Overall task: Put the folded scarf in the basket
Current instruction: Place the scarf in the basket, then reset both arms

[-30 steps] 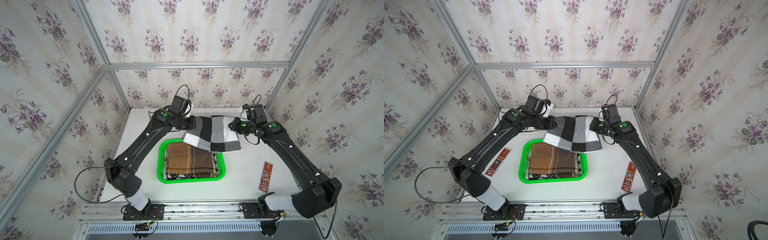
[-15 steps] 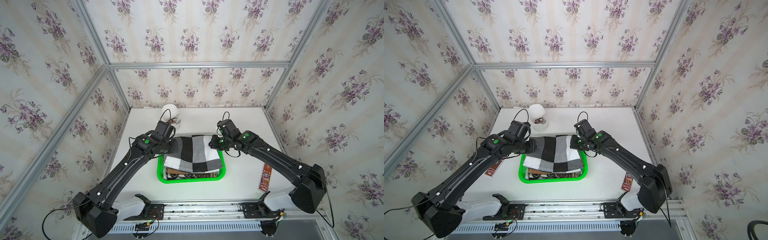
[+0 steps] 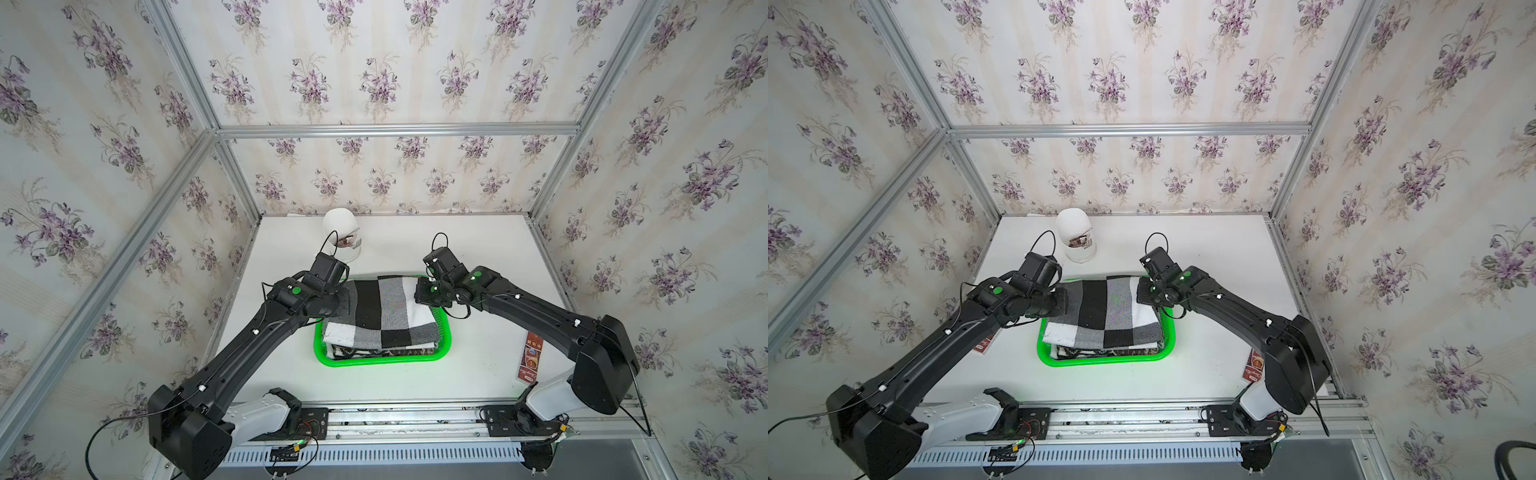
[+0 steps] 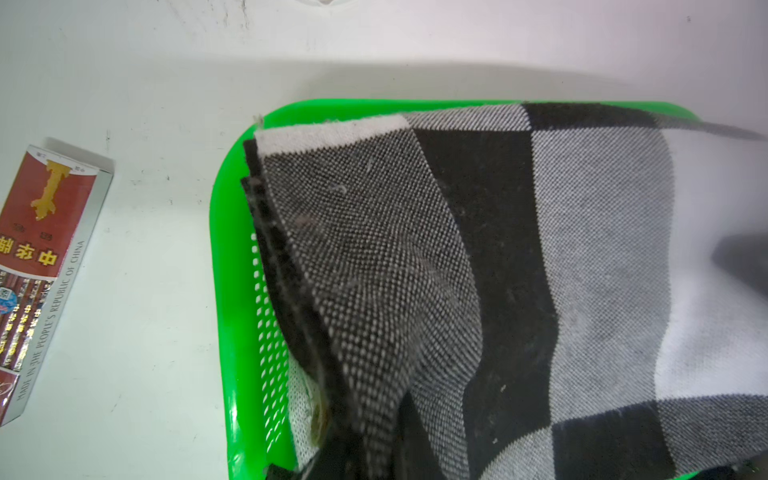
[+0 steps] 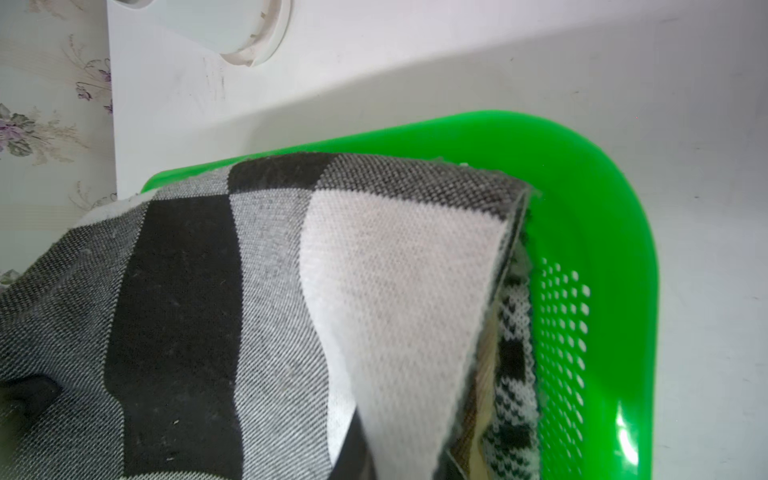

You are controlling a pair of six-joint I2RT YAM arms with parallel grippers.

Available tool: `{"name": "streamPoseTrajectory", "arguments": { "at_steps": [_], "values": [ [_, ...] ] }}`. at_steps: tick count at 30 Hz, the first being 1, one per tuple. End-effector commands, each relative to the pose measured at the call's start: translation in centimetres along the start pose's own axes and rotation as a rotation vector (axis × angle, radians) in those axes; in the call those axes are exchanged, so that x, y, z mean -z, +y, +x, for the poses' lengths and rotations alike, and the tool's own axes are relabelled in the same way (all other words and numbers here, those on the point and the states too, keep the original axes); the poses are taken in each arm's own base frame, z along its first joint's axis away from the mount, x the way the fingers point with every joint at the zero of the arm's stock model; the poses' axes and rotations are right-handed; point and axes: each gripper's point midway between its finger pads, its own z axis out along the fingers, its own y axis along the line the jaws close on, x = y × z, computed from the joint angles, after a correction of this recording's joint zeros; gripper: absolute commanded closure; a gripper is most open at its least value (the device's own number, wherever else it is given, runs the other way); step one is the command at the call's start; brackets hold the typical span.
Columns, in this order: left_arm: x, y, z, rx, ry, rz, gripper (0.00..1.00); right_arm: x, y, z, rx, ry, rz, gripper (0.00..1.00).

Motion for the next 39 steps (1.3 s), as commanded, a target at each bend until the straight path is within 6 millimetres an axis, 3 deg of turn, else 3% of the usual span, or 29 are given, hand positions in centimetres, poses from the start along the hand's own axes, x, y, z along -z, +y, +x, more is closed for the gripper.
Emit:
{"name": "streamPoseTrajectory", "arguments": {
  "at_steps": [1, 12, 15, 16, 20, 21, 23, 25, 28, 29, 30, 33, 35, 37, 39],
  "values": [
    [-0.7, -0.2, -0.8, 0.001, -0.023, 0.004, 1.00, -0.3, -1.3, -0.7, -0.011, -0.047, 0.064, 1.00],
    [-3.2, 1.7, 0.9, -0.020, 0.040, -0.100, 0.95, -1.5, -3.2, 0.8, -0.061, -0.026, 0.104, 1.00],
    [-3.6, 2.3, 1.5, -0.020, 0.049, -0.125, 0.73, -1.7, -3.8, 0.9, -0.070, -0.035, 0.123, 1.00],
    [-3.7, 2.3, 1.6, -0.020, 0.048, -0.122, 0.69, -1.6, -3.8, 0.6, -0.071, -0.047, 0.127, 0.92],
    [-3.2, 2.4, 1.1, -0.015, 0.042, -0.137, 0.48, -0.7, -3.8, -0.2, -0.067, -0.079, 0.153, 0.44],
    [-2.9, 2.5, 0.8, -0.011, 0.035, -0.146, 0.40, -0.3, -3.7, -0.5, -0.068, -0.089, 0.159, 0.38],
    [-1.7, 2.5, 0.0, -0.005, 0.008, -0.155, 0.28, 1.1, -3.5, -1.4, -0.076, -0.132, 0.161, 0.31],
    [0.0, 2.6, -0.9, 0.003, -0.033, -0.160, 0.25, 2.9, -3.0, -2.5, -0.082, -0.186, 0.149, 0.22],
    [3.4, 3.0, -3.1, 0.040, -0.131, -0.157, 0.11, 6.0, -2.5, -4.6, -0.088, -0.285, 0.149, 0.01],
    [4.4, 3.2, -3.9, 0.062, -0.163, -0.139, 0.02, 7.2, -2.6, -5.4, -0.092, -0.328, 0.158, 0.00],
    [5.0, 3.3, -4.5, 0.083, -0.184, -0.112, 0.01, 8.1, -3.0, -6.2, -0.099, -0.361, 0.168, 0.00],
    [5.6, 5.5, -6.5, 0.206, -0.233, -0.034, 0.01, 10.6, -5.9, -9.5, -0.140, -0.462, 0.192, 0.00],
    [6.0, 7.2, -7.9, 0.253, -0.279, -0.037, 0.01, 13.1, -9.5, -12.0, -0.184, -0.568, 0.279, 0.00],
    [6.2, 8.8, -9.0, 0.253, -0.325, -0.117, 0.01, 15.4, -11.5, -13.6, -0.179, -0.685, 0.370, 0.00],
    [5.9, 11.7, -9.2, 0.317, -0.354, -0.283, 0.01, 17.5, -13.8, -13.9, -0.223, -0.817, 0.484, 0.00]
  ]
}}
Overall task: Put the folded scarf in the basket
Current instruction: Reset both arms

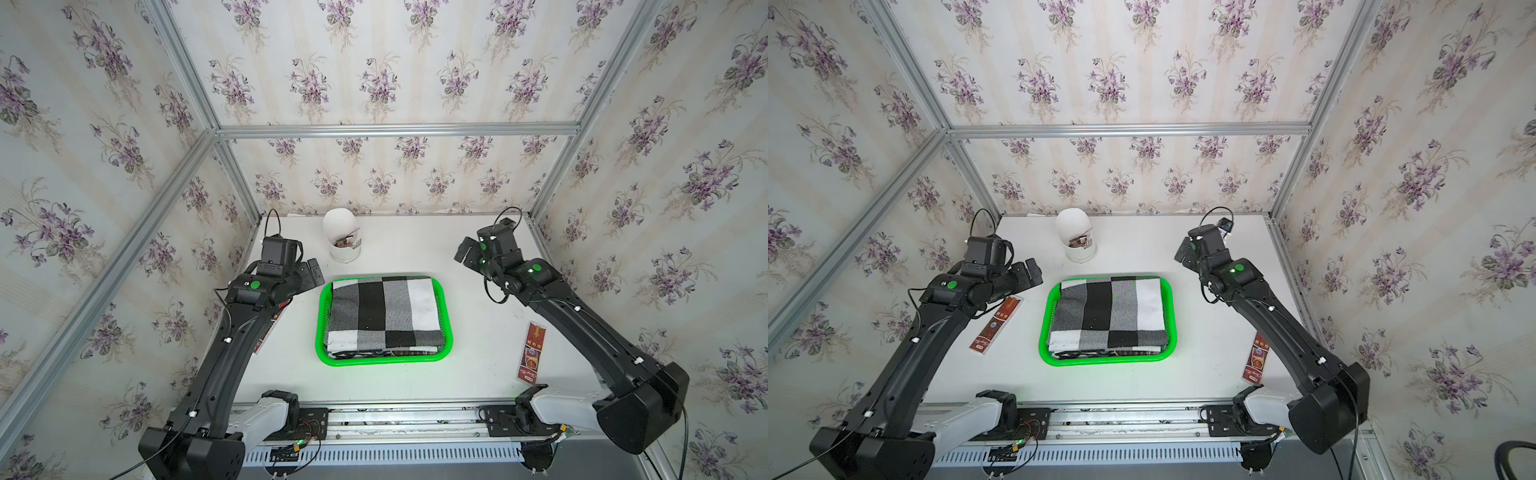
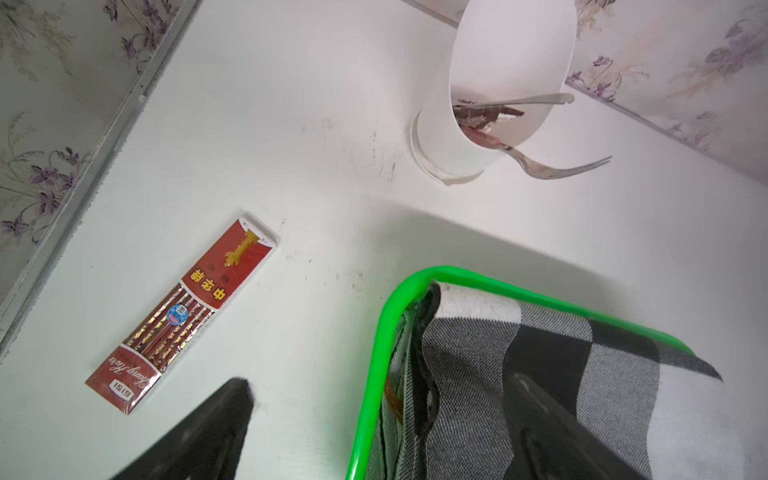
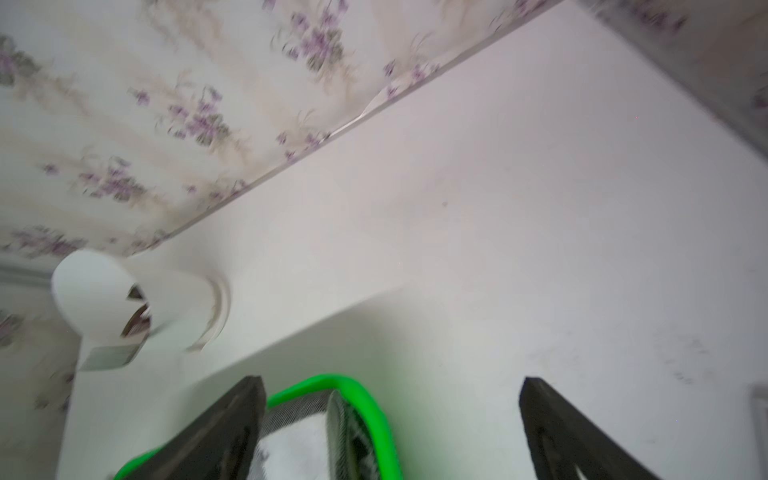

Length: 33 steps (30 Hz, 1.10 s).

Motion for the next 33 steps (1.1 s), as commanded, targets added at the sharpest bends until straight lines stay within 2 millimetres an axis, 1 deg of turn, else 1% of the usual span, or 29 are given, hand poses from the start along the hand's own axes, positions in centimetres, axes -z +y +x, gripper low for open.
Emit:
{"name": "streamPoseTrajectory", "arguments": {
  "at_steps": [1, 2, 3, 5, 6, 7, 9, 10, 12, 14, 16, 17, 18, 19, 20, 21, 22, 24, 25, 26, 27, 28, 30, 31, 32, 33],
  "values": [
    [-1.0, 3.8, -2.2, 0.061, -0.125, -0.230, 0.01, 1.0, -4.0, -3.9, -0.006, -0.272, 0.184, 0.00],
    [-1.6, 5.5, -2.3, 0.096, -0.164, -0.326, 0.01, 0.8, -4.7, -4.0, -0.007, -0.335, 0.193, 0.00],
    [-2.0, 6.6, -2.4, 0.099, -0.201, -0.385, 0.01, 0.6, -5.0, -4.0, 0.017, -0.391, 0.180, 0.00],
    [-4.1, 7.8, -2.4, 0.030, -0.297, -0.438, 0.01, -0.7, -5.3, -3.2, 0.117, -0.491, 0.094, 0.00],
    [-4.8, 8.1, -2.4, -0.001, -0.342, -0.451, 0.01, -1.5, -5.8, -2.4, 0.162, -0.521, 0.059, 0.00],
    [-5.9, 8.5, -1.8, -0.051, -0.374, -0.459, 0.01, -2.5, -6.6, -1.3, 0.199, -0.530, 0.029, 0.00],
    [-8.3, 7.9, -1.3, -0.168, -0.404, -0.402, 0.01, -4.6, -8.7, 0.4, 0.215, -0.508, 0.056, 0.00],
    [-9.4, 7.7, -0.9, -0.203, -0.410, -0.385, 0.01, -6.1, -9.6, 1.4, 0.231, -0.460, 0.073, 0.00],
    [-11.6, 6.5, -0.3, -0.293, -0.397, -0.321, 0.01, -8.6, -10.8, 3.0, 0.267, -0.369, 0.103, 0.00],
    [-13.1, 6.6, 0.2, -0.314, -0.384, -0.327, 0.01, -9.5, -11.3, 3.4, 0.293, -0.370, 0.116, 0.00],
    [-14.3, 6.3, 0.1, -0.326, -0.417, -0.299, 0.01, -9.5, -12.0, 3.6, 0.264, -0.430, 0.090, 0.00],
    [-14.6, 5.6, -0.1, -0.351, -0.417, -0.268, 0.01, -10.1, -12.8, 4.0, 0.242, -0.403, 0.111, 0.00],
    [-14.7, 5.1, -0.7, -0.363, -0.456, -0.246, 0.01, -10.4, -13.2, 4.2, 0.249, -0.409, 0.110, 0.00],
    [-15.2, 5.2, -0.5, -0.361, -0.461, -0.237, 0.01, -10.5, -13.3, 4.2, 0.272, -0.415, 0.113, 0.00],
    [-16.2, 5.6, 0.0, -0.349, -0.436, -0.238, 0.01, -10.4, -12.9, 4.1, 0.308, -0.424, 0.099, 0.00],
    [-16.5, 5.0, -0.1, -0.376, -0.456, -0.207, 0.01, -9.4, -12.9, 3.5, 0.336, -0.489, 0.094, 0.00],
    [-16.6, 4.7, 0.2, -0.387, -0.425, -0.191, 0.01, -8.7, -13.0, 3.4, 0.337, -0.523, 0.081, 0.00],
    [-16.4, 4.7, 0.3, -0.382, -0.448, -0.181, 0.01, -7.4, -14.8, 3.7, 0.277, -0.602, 0.080, 0.00],
    [-16.2, 4.7, 0.3, -0.380, -0.451, -0.177, 0.01, -6.5, -14.8, 3.1, 0.264, -0.666, 0.056, 0.00],
    [-16.0, 4.7, 0.4, -0.380, -0.471, -0.170, 0.01, -7.0, -14.4, 3.5, 0.287, -0.643, 0.039, 0.00],
    [-15.9, 4.6, 0.6, -0.383, -0.471, -0.161, 0.01, -8.1, -13.9, 4.1, 0.311, -0.576, 0.023, 0.00],
    [-15.8, 4.4, 0.6, -0.389, -0.481, -0.148, 0.01, -8.0, -13.9, 3.7, 0.306, -0.600, 0.020, 0.00],
    [-16.6, 3.9, 1.6, -0.417, -0.491, -0.105, 0.01, -8.2, -14.2, 4.0, 0.297, -0.609, 0.011, 0.00],
    [-16.6, 4.0, 1.3, -0.411, -0.543, -0.111, 0.01, -7.9, -14.4, 4.1, 0.293, -0.624, 0.004, 0.00],
    [-16.6, 4.2, 1.2, -0.402, -0.546, -0.121, 0.01, -8.0, -14.4, 4.3, 0.297, -0.603, 0.001, 0.00],
    [-16.8, 4.3, 1.3, -0.396, -0.491, -0.129, 0.01, -8.2, -14.3, 4.4, 0.296, -0.592, 0.000, 0.00]
  ]
}}
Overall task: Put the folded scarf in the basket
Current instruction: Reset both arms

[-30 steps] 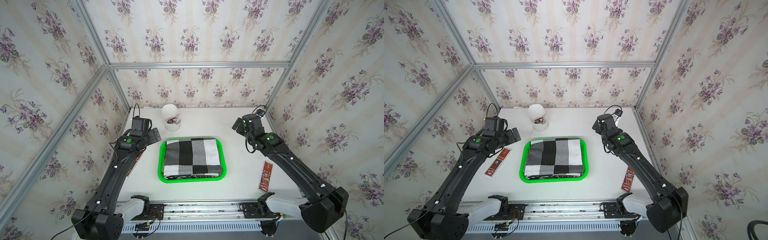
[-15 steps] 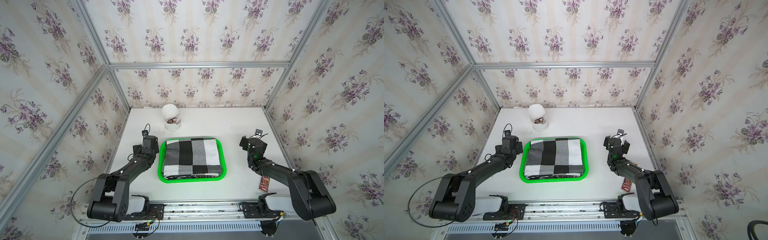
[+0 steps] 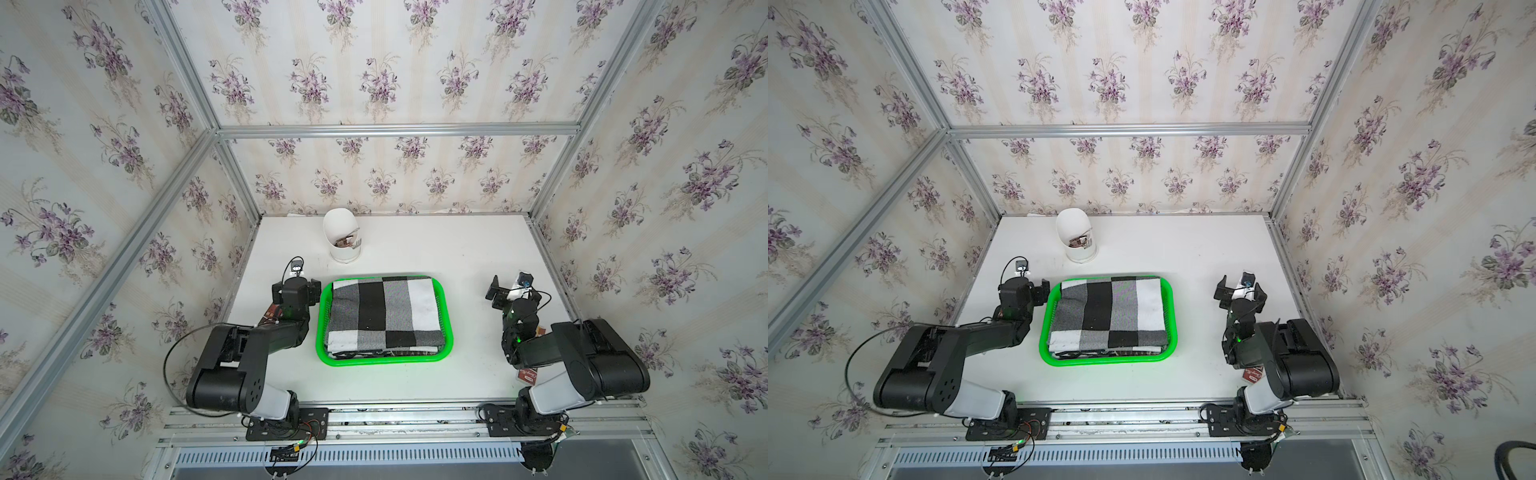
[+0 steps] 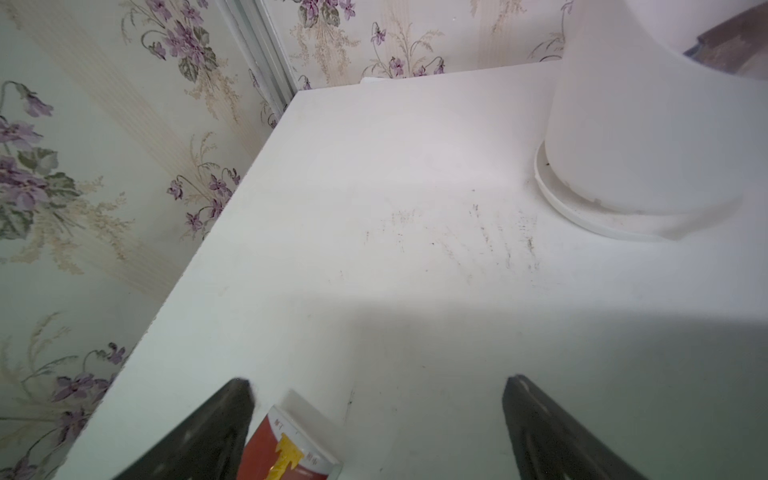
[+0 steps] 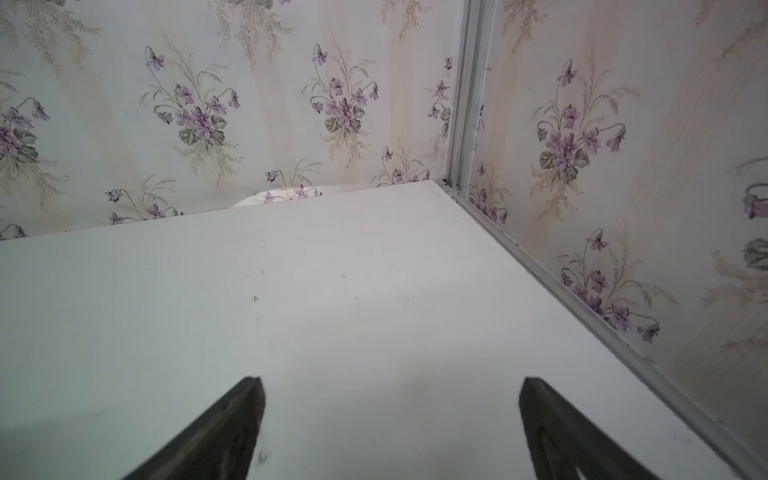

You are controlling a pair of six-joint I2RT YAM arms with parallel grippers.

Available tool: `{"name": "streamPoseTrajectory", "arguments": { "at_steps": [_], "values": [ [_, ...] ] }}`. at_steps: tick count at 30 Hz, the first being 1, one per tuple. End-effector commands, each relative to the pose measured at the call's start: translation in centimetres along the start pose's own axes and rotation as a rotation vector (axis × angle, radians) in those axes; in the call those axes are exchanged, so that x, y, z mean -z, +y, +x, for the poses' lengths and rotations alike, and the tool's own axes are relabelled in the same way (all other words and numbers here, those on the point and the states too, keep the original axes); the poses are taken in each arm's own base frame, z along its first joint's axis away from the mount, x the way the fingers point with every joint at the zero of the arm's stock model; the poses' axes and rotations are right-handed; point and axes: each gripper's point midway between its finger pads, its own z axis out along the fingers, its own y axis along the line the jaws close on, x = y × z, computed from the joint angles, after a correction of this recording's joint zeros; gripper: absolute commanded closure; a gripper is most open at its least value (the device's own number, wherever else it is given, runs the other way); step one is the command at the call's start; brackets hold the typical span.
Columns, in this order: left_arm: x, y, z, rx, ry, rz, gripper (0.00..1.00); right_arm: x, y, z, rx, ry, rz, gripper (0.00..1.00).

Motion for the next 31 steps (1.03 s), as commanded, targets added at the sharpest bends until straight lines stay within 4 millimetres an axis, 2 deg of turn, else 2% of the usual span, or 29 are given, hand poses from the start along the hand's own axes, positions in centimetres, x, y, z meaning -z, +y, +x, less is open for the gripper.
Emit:
{"name": "streamPoseTrajectory", "arguments": {
  "at_steps": [1, 6, 9, 31],
  "values": [
    [0.1, -0.3, -2.5, 0.027, -0.057, 0.036, 0.01, 0.2, 0.9, -2.6, -0.027, -0.107, -0.055, 0.00],
    [0.0, -0.2, -2.5, 0.029, -0.070, 0.038, 0.01, -0.1, 1.0, -2.5, -0.022, -0.102, -0.054, 0.00],
    [0.1, -0.2, -2.6, 0.030, -0.069, 0.041, 0.01, -1.1, 1.4, -2.1, -0.010, -0.052, -0.055, 0.00],
    [0.0, -0.2, -2.5, 0.029, -0.066, 0.042, 0.01, -1.0, 1.4, -2.1, -0.013, -0.057, -0.057, 0.00]
  ]
}}
